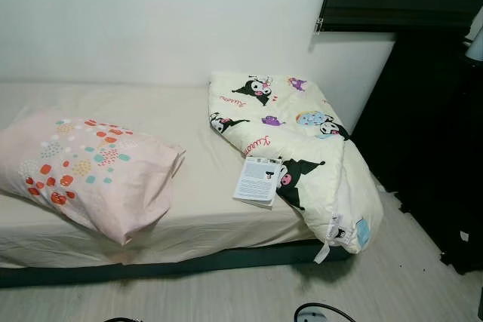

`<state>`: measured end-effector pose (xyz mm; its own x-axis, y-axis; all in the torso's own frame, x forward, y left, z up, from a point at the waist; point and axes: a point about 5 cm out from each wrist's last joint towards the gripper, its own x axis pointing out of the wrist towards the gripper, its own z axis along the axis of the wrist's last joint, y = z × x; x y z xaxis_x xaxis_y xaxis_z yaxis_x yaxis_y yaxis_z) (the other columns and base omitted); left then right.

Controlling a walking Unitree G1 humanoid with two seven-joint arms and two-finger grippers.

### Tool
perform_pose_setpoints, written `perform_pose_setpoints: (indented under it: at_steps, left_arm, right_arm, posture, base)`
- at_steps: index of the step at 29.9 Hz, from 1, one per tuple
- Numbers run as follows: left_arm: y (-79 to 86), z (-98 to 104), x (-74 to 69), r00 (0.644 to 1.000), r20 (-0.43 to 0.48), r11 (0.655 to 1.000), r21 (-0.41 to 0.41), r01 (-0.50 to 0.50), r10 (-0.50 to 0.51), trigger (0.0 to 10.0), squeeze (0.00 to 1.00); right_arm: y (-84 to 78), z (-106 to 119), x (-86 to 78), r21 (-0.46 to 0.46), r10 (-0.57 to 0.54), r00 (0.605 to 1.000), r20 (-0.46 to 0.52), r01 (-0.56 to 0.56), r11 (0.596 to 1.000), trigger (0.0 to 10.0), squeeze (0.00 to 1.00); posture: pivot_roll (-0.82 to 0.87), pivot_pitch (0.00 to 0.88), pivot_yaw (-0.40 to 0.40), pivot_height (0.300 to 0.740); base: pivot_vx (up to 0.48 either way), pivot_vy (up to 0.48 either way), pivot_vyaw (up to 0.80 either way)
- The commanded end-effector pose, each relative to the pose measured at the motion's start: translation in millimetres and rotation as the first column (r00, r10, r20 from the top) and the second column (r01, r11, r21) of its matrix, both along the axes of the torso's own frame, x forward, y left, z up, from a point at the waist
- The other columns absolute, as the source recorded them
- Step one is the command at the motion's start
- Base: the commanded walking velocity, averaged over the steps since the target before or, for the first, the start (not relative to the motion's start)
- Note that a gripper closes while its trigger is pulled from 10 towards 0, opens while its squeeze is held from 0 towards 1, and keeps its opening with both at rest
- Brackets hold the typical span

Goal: Clean up the room

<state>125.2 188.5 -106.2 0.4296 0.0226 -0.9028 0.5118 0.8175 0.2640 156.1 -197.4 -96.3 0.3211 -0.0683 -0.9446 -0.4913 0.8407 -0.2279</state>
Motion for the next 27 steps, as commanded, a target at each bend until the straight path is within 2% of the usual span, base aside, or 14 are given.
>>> perform_pose_setpoints:
  at_steps: [1,27]
  left_arm:
    - [-0.6,-3.6,-10.7,0.999,-0.048,1.000,-0.001,0.001,-0.001,10.0,0.00]
    - [-0.5,-3.9,-11.5,0.999,-0.051,1.000,0.000,0.004,-0.004,10.0,0.00]
  right_arm:
    - [-1.7,-0.1,-1.0,-0.009,0.005,1.000,-0.003,-0.005,1.000,10.0,0.00]
    - [-1.4,-0.5,-1.7,-0.010,0.011,1.000,-0.006,-0.011,1.000,10.0,0.00]
  posture:
    - [-0.03,0.000,-0.086,0.740]
    - [-0.03,0.000,-0.091,0.740]
  base:
    - [0.000,0.000,0.00]
    - [0.000,0.000,0.00]
